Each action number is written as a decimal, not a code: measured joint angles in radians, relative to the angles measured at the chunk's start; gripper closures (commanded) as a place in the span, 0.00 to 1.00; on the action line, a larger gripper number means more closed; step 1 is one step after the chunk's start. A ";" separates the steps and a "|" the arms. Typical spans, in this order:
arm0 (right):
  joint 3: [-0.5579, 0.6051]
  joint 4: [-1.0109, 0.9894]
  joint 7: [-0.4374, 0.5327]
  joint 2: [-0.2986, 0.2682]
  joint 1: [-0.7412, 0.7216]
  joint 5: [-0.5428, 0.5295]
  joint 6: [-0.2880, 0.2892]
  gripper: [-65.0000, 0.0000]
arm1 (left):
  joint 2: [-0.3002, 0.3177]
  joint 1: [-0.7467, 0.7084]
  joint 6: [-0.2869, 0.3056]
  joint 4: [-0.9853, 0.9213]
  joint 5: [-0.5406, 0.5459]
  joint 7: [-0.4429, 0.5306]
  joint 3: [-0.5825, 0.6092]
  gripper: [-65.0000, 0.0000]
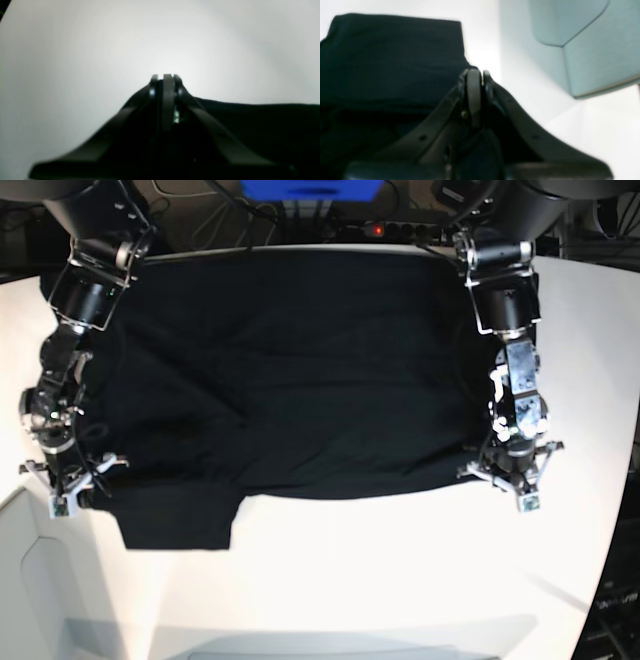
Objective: Fold the T-shirt properly
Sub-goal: 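Fold the hem up over the collar edge with both grippers, then regrasp the folded edge with the right gripper and pull it taut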
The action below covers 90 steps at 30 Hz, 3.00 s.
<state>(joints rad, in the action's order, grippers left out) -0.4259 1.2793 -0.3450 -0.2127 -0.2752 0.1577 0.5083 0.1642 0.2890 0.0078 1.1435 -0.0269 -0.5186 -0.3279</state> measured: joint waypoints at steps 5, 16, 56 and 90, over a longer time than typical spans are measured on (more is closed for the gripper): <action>-0.019 0.156 0.009 0.023 0.105 -0.089 0.040 1.00 | -0.017 -0.075 0.001 0.181 -0.003 -0.089 -0.061 1.00; -0.117 0.334 0.000 0.020 0.333 -0.242 0.042 1.00 | -0.030 -0.275 0.003 0.445 0.077 -0.112 -0.106 1.00; -0.303 0.399 0.013 0.077 0.656 -0.275 0.172 1.00 | -0.019 -0.734 0.003 0.602 0.328 -0.090 -0.240 1.00; -0.126 0.383 -0.241 0.064 0.359 -0.123 0.174 0.45 | -0.017 -0.746 0.002 0.541 0.327 -0.088 -0.241 0.59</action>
<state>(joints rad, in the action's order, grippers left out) -0.5522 1.6619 -0.5865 -0.1482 0.0834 0.0349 0.6827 0.1471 -0.4568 0.0097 1.6848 0.3000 -0.6067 -0.5694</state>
